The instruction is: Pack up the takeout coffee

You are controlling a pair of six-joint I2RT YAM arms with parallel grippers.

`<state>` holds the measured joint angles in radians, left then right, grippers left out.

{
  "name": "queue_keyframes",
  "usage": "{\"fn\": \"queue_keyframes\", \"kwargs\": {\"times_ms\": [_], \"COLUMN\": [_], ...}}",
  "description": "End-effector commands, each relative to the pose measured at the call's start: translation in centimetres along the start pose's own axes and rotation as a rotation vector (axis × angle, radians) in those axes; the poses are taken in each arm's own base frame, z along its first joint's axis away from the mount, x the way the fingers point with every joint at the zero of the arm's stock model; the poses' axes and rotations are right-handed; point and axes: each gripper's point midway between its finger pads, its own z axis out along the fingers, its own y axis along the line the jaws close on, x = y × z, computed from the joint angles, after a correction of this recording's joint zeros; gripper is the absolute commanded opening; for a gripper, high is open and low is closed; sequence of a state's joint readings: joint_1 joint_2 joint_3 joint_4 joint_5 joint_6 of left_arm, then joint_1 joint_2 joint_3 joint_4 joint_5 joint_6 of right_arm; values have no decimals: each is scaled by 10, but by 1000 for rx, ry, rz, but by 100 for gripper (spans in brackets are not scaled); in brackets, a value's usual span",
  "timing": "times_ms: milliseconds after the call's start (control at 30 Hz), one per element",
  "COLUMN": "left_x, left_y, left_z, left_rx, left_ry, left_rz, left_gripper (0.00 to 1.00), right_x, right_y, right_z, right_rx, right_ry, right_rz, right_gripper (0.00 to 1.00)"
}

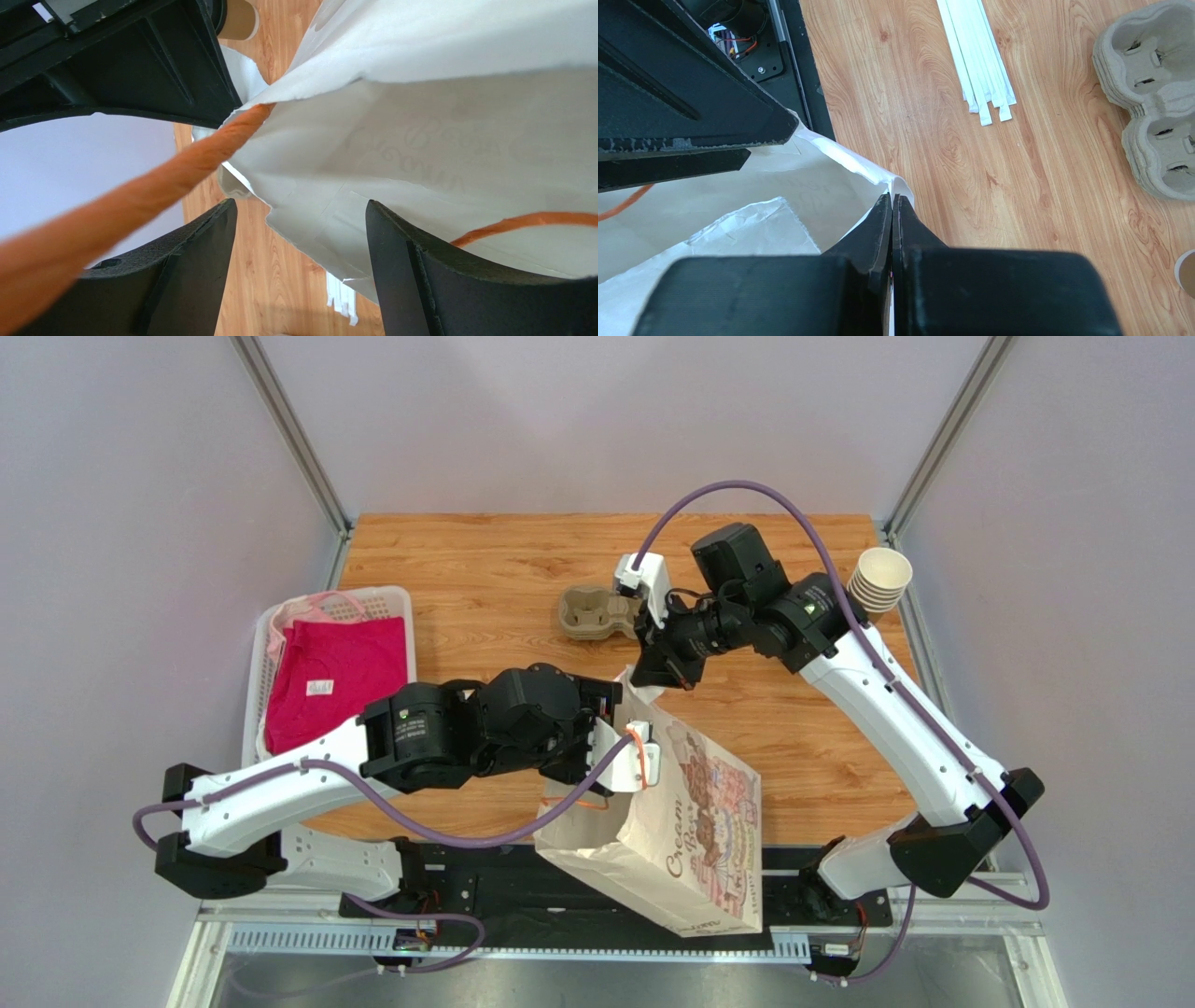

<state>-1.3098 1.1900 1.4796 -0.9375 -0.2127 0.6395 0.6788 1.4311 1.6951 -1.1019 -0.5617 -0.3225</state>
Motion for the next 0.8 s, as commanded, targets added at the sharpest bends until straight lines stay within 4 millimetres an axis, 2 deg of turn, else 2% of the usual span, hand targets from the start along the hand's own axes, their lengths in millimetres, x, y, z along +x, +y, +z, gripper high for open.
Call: {"fn": "queue_keyframes", "kwargs": {"times_ms": [0,133,300,600,767], "left_x": [-20,-12,-6,16,30], "left_y": [8,8,19,33,24], "left_z": [2,18,29,30,36], "left_rx": [-29,-23,-65,-126,-119], "left_ry": [-82,-15,84,266,308], "left_rz": [64,153,269,484,609], "left_gripper": [76,76,77,78,78], "right_x": [-13,-13,-9,2,2], "right_y": [-10,-8,-8,-4,-3], "right_z": [-8,-8,-8,-9,-10], "right_rx": [52,44,44,40,38], "right_ry": [-37,-41,-35,-22,-27], "right_rz": [-30,-36,-43,-49,-57], "right_gripper": [0,0,0,0,0]}}
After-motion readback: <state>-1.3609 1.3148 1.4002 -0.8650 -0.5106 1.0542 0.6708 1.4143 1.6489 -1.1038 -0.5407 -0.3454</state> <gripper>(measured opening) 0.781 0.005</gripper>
